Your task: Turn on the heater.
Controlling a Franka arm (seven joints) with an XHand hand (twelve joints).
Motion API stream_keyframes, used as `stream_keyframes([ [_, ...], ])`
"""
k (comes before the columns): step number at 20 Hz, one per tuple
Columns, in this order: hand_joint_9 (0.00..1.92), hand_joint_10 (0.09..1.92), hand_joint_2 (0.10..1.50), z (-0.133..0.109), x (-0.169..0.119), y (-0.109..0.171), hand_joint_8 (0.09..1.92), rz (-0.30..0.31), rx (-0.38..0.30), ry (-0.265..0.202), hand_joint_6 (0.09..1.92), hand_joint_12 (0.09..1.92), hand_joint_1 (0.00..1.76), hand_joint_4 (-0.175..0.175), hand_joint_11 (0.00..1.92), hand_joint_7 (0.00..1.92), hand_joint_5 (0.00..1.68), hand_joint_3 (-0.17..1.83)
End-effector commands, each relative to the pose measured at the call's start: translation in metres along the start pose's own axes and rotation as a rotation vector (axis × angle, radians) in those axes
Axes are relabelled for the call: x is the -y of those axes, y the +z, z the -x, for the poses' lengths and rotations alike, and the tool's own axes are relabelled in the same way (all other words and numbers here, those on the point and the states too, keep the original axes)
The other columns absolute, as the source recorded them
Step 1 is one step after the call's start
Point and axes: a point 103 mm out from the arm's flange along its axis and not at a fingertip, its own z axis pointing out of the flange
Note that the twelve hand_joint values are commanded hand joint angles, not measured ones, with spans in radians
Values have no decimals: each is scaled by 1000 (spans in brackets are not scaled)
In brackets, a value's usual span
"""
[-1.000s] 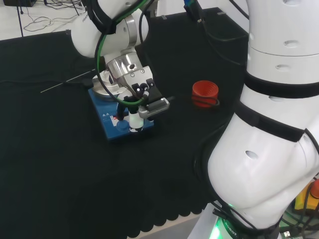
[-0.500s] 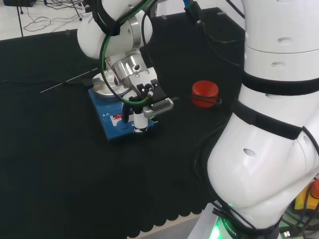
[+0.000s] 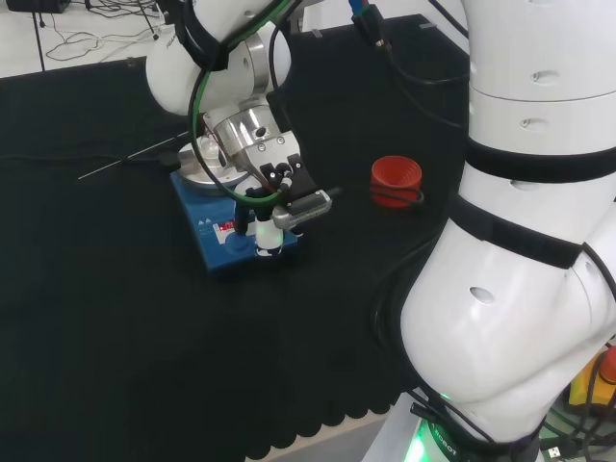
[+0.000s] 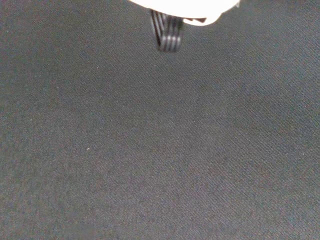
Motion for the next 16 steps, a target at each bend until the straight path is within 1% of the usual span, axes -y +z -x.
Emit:
stream_keyframes([
  [1,1638,1542,685,-3,0,0,1587,-5,5,0,137,1305,1406,-42,1118,1533,350,1028],
  [8,1639,1542,681,-2,1,0,1587,4,-2,-7,137,1306,1405,-43,1118,1533,363,1032],
  [10,1639,1543,681,3,5,-5,1587,18,-11,-15,137,1306,1405,-44,1118,1533,367,1033],
  [16,1638,1542,679,18,23,-25,1586,66,-25,-11,135,1306,1404,-44,1119,1535,372,1037],
])
